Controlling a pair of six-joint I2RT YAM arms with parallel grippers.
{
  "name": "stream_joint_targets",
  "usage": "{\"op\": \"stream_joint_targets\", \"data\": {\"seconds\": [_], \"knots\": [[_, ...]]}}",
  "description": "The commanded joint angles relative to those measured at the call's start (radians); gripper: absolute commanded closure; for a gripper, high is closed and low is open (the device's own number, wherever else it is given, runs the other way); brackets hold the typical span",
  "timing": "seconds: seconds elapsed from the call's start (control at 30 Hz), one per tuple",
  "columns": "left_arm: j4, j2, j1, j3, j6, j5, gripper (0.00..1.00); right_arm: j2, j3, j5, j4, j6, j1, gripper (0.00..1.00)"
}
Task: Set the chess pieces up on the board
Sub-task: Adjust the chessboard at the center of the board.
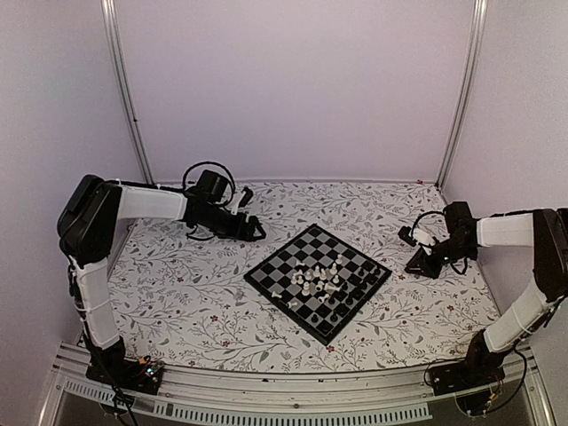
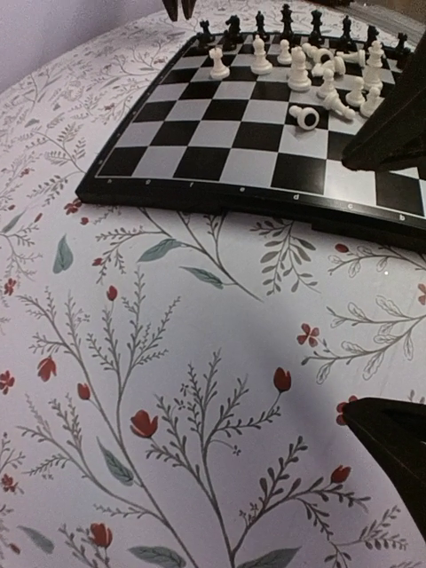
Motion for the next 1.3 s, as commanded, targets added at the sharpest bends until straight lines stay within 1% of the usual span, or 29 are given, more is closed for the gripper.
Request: {"op": "stream_joint_targets", "data": {"seconds": [0.0,0.07,0.1,0.13,0.2,0.3,0.37,0.47,0.6,0.73,1.07,1.27], "knots": [[-0.036,0.031,-0.012,0.030,-0.044,0.118,0.11,0.066,0.030,0.018,-0.039,-0.046,0.010,0.81],[-0.052,0.038,-0.016,0.031,-0.052,0.133,0.12,0.081,0.022,0.031,-0.038,-0.060,0.012,0.82],[-0.062,0.042,-0.019,0.033,-0.050,0.143,0.11,0.085,0.016,0.037,-0.033,-0.065,0.012,0.80],[-0.078,0.045,-0.022,0.035,-0.050,0.142,0.09,0.088,0.011,0.048,-0.027,-0.071,0.014,0.76],[-0.091,0.046,-0.025,0.034,-0.059,0.136,0.08,0.097,0.007,0.063,-0.021,-0.071,0.018,0.71],[-0.093,0.049,-0.026,0.021,-0.083,0.167,0.07,0.116,0.016,0.074,-0.020,-0.065,0.035,0.63],[-0.095,0.055,-0.027,0.009,-0.088,0.178,0.07,0.128,0.019,0.080,-0.018,-0.062,0.054,0.60],[-0.099,0.051,-0.034,0.009,-0.090,0.137,0.08,0.154,0.029,0.104,-0.010,-0.062,0.092,0.55],[-0.108,0.049,-0.035,-0.007,-0.107,0.172,0.08,0.207,0.072,0.132,-0.009,-0.040,0.123,0.54],[-0.090,0.034,-0.043,-0.068,-0.118,0.170,0.08,0.248,0.102,0.145,0.000,-0.024,0.123,0.54],[-0.028,-0.044,-0.066,-0.195,-0.183,0.210,0.11,0.315,0.171,0.138,0.003,0.003,0.122,0.54],[-0.014,-0.086,-0.092,-0.249,-0.207,0.212,0.12,0.381,0.256,0.130,-0.026,0.035,0.123,0.54]]}}
